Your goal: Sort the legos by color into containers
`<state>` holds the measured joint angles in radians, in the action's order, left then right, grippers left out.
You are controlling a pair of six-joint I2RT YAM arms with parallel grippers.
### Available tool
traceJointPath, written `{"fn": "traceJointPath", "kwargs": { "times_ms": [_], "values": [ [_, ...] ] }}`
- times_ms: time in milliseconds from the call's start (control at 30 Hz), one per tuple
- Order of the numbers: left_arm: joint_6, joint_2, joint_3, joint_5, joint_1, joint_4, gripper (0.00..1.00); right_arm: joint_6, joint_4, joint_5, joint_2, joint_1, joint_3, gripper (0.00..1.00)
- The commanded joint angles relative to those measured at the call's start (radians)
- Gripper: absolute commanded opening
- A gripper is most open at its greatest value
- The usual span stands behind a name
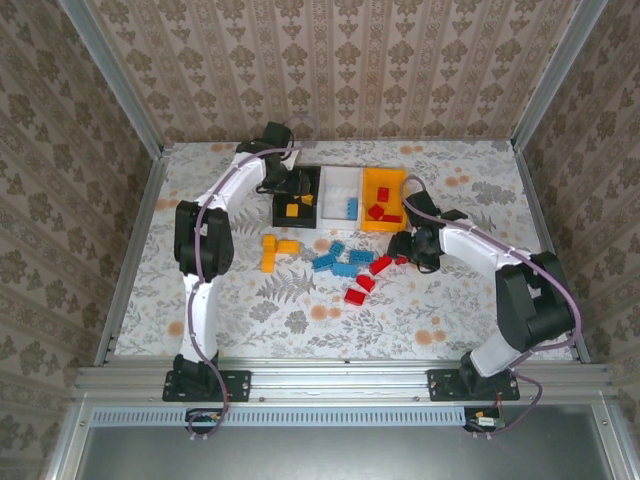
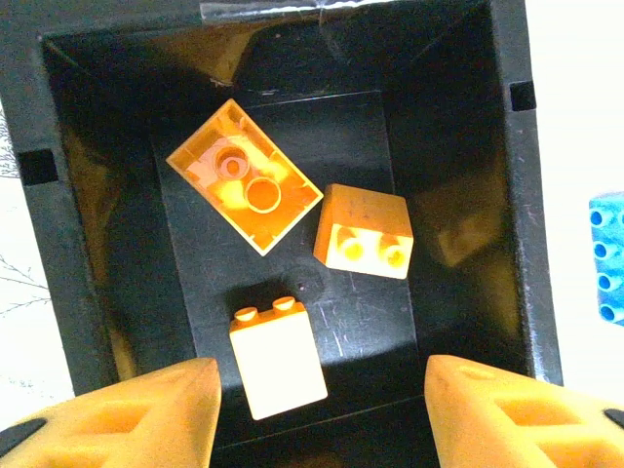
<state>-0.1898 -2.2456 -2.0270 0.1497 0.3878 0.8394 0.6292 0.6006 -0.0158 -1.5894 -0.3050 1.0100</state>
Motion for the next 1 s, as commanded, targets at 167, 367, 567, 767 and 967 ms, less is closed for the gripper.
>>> {"fn": "traceJointPath", "kwargs": {
  "times_ms": [167, 367, 567, 767, 967],
  "values": [
    [-0.037, 0.26, 0.226, 0.029, 0.003, -0.064, 0.61, 0.014, -0.011, 0.03, -0.099, 0.009, 0.062, 0.73],
    [-0.081, 0.441, 0.446, 0.056, 0.014, -0.158, 0.61, 0.006, -0.014, 0.036, -0.164, 0.015, 0.095, 0.72],
    [-0.084, 0.558, 0.557, 0.033, 0.027, -0.165, 0.62, -0.005, -0.019, 0.042, -0.211, 0.025, 0.107, 0.64],
    [-0.086, 0.643, 0.633, 0.023, 0.028, -0.171, 0.63, -0.007, -0.024, 0.039, -0.207, 0.036, 0.091, 0.52],
    [-0.089, 0.686, 0.691, 0.018, 0.025, -0.178, 0.63, -0.02, -0.018, 0.042, -0.155, 0.053, 0.059, 0.4]
  ]
}}
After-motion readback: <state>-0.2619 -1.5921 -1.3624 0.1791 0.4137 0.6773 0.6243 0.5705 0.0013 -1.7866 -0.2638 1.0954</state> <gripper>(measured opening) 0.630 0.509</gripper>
